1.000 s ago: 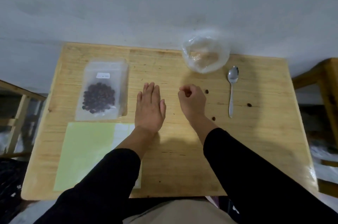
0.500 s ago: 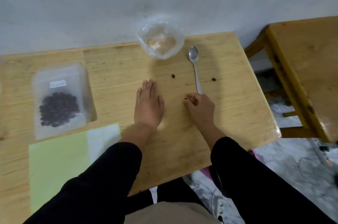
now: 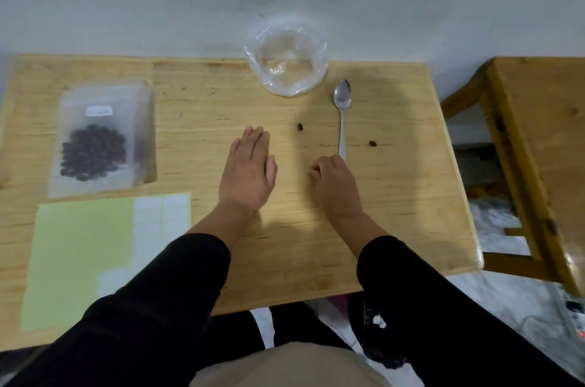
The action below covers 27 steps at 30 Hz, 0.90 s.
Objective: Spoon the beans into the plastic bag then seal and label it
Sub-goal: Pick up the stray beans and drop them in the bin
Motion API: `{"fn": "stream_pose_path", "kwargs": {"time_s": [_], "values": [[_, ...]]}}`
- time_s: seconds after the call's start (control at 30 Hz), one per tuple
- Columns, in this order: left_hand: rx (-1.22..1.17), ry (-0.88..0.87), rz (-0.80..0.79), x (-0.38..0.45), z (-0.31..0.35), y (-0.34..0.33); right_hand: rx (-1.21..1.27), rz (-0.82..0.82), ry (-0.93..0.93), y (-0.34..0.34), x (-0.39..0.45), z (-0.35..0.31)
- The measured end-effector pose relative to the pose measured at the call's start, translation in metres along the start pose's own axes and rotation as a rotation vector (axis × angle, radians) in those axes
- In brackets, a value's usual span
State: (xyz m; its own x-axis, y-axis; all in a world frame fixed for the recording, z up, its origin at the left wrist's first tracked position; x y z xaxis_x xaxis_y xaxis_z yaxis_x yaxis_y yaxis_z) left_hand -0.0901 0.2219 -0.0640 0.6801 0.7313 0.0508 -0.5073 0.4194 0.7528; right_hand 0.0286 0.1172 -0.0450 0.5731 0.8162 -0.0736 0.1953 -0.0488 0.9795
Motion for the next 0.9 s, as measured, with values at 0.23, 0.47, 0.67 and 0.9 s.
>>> {"fn": "stream_pose_path", "kwargs": {"time_s": [0.23,0.47,0.67,0.9], "values": [[0.021,0.061,0.078,0.001,0.005,-0.007,-0.135,0.146,0.243,0.006,0.007,0.005],[0.058,0.127,0.159,0.005,0.013,-0.015,-0.085,0.201,0.397,0.002,0.006,0.020],[0.076,0.192,0.147,0.023,0.023,-0.022,0.731,-0.112,-0.301,0.020,0.025,0.024],[0.067,0.171,0.182,0.023,0.022,-0.024,1.678,-0.478,-0.592,0.018,0.043,0.006]]}}
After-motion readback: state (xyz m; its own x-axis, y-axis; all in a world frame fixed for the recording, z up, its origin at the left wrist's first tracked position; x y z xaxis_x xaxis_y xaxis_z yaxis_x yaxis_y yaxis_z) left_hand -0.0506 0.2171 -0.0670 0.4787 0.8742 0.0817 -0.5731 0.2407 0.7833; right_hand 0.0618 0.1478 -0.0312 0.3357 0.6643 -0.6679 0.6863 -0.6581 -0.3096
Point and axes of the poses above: each hand's wrist, its own x-axis towards the middle knuckle, its own y-axis out of the back of the hand, z = x × y, the point moved 5 cm from there along x, towards the middle knuckle, and after that the axes turned 13 degrees about -x, right-handed, at the moved point
